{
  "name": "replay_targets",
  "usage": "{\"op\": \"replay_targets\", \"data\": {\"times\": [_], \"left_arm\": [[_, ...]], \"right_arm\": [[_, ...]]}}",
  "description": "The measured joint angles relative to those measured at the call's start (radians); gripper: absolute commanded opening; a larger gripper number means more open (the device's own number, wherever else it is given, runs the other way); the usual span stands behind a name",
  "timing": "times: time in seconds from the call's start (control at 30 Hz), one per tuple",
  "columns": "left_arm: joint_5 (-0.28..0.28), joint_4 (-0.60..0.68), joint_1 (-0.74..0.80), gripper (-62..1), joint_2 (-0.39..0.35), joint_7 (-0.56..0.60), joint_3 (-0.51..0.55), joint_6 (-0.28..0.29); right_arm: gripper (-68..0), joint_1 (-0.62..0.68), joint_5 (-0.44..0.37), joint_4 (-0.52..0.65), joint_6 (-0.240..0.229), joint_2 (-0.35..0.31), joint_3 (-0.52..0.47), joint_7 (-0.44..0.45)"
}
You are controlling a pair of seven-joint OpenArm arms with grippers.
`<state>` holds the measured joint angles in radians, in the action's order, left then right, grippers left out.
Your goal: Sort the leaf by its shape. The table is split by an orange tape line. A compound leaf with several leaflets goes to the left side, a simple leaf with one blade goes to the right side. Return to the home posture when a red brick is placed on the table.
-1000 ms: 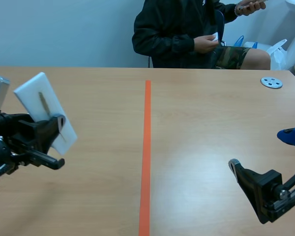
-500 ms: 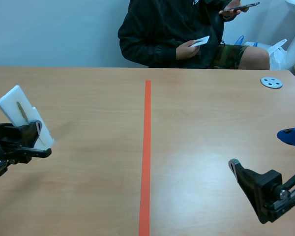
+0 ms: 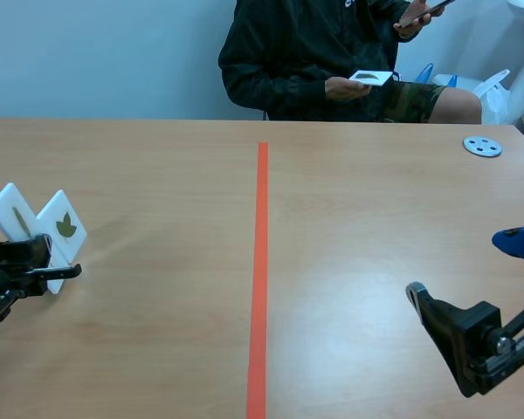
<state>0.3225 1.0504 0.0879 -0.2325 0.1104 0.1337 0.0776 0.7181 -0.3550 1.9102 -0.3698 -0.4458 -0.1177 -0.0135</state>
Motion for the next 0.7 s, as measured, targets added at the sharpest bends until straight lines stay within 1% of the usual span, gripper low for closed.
{"op": "replay_targets", "data": {"times": [0.17, 0.27, 0.3, 0.33, 0.4, 0.47, 0.53, 0.63, 0.7], "left_arm": [[0.0, -0.064, -0.011, -58.1, 0.0, 0.032, 0.001, -0.003], [0.0, -0.071, -0.011, -57.8, 0.0, 0.045, 0.001, -0.004], [0.0, -0.071, -0.011, -57.0, 0.0, 0.044, 0.001, -0.003], [0.0, -0.071, -0.011, -54.8, 0.0, 0.044, 0.001, -0.003], [0.0, -0.071, -0.011, -49.1, 0.0, 0.044, 0.001, -0.003], [0.0, -0.071, -0.011, -41.4, 0.0, 0.044, 0.001, -0.003], [0.0, -0.071, -0.011, -31.5, 0.0, 0.044, 0.001, -0.003], [0.0, -0.071, -0.011, -13.0, 0.0, 0.045, 0.001, -0.003], [0.001, -0.071, -0.011, -2.9, 0.0, 0.056, 0.001, -0.003]], "right_arm": [[0.4, 0.0, 0.0, 0.0, 0.0, 0.0, 0.0, 0.0], [0.4, 0.0, 0.0, 0.0, 0.0, 0.0, 0.0, 0.0], [0.4, 0.0, 0.0, 0.0, 0.0, 0.0, 0.0, 0.0], [0.4, 0.0, 0.0, 0.0, 0.0, 0.0, 0.0, 0.0], [0.4, 0.0, 0.0, 0.0, 0.0, 0.0, 0.0, 0.0], [0.4, 0.0, 0.0, 0.0, 0.0, 0.0, 0.0, 0.0], [0.4, 0.0, 0.0, 0.0, 0.0, 0.0, 0.0, 0.0], [0.4, 0.0, 0.0, 0.0, 0.0, 0.0, 0.0, 0.0], [0.4, 0.0, 0.0, 0.0, 0.0, 0.0, 0.0, 0.0]]}}
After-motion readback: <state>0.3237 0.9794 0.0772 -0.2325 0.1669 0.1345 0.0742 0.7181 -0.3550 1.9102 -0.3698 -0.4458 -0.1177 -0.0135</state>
